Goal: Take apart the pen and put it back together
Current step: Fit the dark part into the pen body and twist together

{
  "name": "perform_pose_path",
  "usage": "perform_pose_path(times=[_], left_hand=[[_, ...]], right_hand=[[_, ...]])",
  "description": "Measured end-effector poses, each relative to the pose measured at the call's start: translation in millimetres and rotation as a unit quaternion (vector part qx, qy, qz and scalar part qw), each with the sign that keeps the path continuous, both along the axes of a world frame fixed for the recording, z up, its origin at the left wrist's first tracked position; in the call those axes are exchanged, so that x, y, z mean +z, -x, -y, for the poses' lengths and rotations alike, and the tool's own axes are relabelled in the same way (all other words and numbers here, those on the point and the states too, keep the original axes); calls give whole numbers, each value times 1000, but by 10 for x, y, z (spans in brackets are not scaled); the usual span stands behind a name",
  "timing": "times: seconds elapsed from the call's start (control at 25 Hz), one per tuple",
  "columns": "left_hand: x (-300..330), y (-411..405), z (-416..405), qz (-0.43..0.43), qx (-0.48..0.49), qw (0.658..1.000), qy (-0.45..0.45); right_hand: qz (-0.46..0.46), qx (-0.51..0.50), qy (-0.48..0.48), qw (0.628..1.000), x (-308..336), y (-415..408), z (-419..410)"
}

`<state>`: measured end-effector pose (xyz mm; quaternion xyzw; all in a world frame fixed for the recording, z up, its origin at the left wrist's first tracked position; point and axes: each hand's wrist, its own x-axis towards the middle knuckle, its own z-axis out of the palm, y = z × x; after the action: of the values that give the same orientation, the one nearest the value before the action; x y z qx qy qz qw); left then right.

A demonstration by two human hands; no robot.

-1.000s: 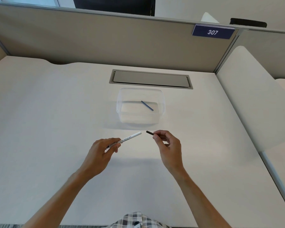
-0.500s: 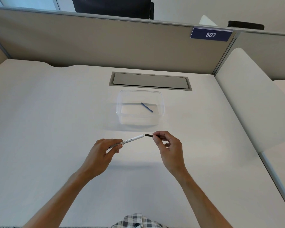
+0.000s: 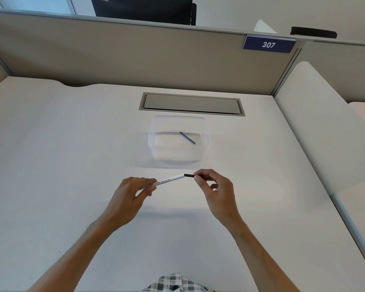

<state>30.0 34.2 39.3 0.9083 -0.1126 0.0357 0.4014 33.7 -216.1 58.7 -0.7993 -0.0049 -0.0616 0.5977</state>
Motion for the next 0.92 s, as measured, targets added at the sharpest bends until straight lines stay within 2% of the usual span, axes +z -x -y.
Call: perform_pose_path(times=[0.24, 0.52, 0.92], left_hand=[[44, -35, 10, -2, -1, 1000, 11], [98, -49, 3, 43, -18, 998, -29], [105, -5, 40, 37, -20, 999, -23]], right_hand=[[-13, 5, -15, 1000, 1, -15, 29], [-16, 2, -5, 1000, 12, -5, 47], [-21, 14, 5, 1000, -4, 1, 66]])
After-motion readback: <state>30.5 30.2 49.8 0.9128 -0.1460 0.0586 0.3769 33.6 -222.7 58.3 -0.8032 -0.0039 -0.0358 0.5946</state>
